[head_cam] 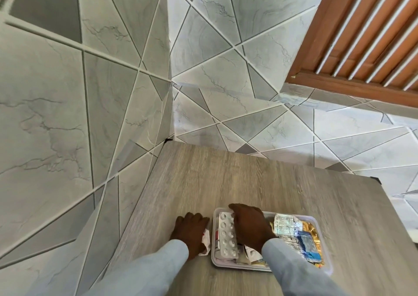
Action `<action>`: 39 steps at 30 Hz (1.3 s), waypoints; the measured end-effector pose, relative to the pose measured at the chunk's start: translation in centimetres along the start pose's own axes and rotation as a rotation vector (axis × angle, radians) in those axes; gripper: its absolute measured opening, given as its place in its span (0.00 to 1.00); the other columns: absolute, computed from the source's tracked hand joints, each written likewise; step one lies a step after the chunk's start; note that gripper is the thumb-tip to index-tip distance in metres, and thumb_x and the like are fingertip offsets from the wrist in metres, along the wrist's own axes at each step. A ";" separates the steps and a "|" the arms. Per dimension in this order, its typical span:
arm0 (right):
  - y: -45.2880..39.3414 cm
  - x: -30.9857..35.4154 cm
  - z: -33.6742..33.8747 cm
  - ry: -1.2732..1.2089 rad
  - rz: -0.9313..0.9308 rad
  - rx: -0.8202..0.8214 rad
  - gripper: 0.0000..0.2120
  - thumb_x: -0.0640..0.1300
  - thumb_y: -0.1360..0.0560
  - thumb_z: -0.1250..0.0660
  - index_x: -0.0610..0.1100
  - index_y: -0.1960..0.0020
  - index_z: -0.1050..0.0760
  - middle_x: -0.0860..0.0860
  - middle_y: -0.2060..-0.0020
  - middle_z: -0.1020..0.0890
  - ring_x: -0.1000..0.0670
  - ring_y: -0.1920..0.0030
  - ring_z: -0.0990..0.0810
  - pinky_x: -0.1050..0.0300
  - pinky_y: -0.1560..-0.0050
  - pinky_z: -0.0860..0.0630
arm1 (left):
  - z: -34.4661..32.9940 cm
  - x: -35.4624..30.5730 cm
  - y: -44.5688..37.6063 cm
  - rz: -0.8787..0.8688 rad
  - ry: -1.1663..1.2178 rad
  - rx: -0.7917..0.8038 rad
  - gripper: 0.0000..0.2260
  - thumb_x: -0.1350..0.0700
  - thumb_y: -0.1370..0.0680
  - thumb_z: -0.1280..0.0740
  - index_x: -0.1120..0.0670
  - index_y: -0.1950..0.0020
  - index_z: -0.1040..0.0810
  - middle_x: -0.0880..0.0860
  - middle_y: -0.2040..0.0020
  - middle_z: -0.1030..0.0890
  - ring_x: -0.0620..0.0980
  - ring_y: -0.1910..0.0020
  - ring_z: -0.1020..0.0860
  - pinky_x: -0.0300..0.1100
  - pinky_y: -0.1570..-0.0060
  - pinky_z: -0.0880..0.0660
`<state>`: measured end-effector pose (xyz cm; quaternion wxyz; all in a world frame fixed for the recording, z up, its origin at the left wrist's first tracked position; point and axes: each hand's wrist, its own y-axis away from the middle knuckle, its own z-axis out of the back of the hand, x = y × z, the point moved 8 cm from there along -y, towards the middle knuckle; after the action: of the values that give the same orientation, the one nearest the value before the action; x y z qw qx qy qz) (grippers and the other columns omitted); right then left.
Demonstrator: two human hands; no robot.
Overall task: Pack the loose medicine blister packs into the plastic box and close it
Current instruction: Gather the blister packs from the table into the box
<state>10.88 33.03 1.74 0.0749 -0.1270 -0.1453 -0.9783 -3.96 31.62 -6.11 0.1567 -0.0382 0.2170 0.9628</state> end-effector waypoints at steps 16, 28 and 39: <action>4.8 -9.1 3.5 -0.707 -0.300 -0.278 0.06 0.45 0.22 0.38 0.49 0.51 0.22 0.50 0.60 0.17 0.52 0.61 0.19 0.56 0.61 0.21 | 14.6 -4.9 4.7 -0.118 0.508 -0.574 0.04 0.58 0.25 0.37 0.49 0.54 0.25 0.48 0.57 0.23 0.47 0.60 0.24 0.40 0.62 0.28; 7.3 -12.3 -0.2 -0.855 -0.356 -0.122 0.13 0.38 0.34 0.39 0.44 0.54 0.18 0.42 0.63 0.16 0.44 0.64 0.17 0.49 0.58 0.19 | 7.8 -18.3 3.7 -0.475 -0.077 -0.384 0.10 0.49 0.28 0.39 0.49 0.54 0.20 0.49 0.56 0.19 0.50 0.58 0.20 0.42 0.60 0.24; 12.5 -21.3 2.4 -0.432 -0.660 -0.452 0.18 0.46 0.26 0.34 0.41 0.38 0.26 0.39 0.45 0.21 0.37 0.43 0.24 0.46 0.43 0.27 | 6.7 -1.7 4.6 0.442 0.774 -0.502 0.06 0.56 0.23 0.38 0.52 0.53 0.22 0.51 0.54 0.21 0.54 0.54 0.22 0.41 0.55 0.29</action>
<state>34.08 24.22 1.49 -0.3027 -0.2883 0.0271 -0.9080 -3.87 30.03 2.01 -0.1568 -0.3818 0.0240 0.9105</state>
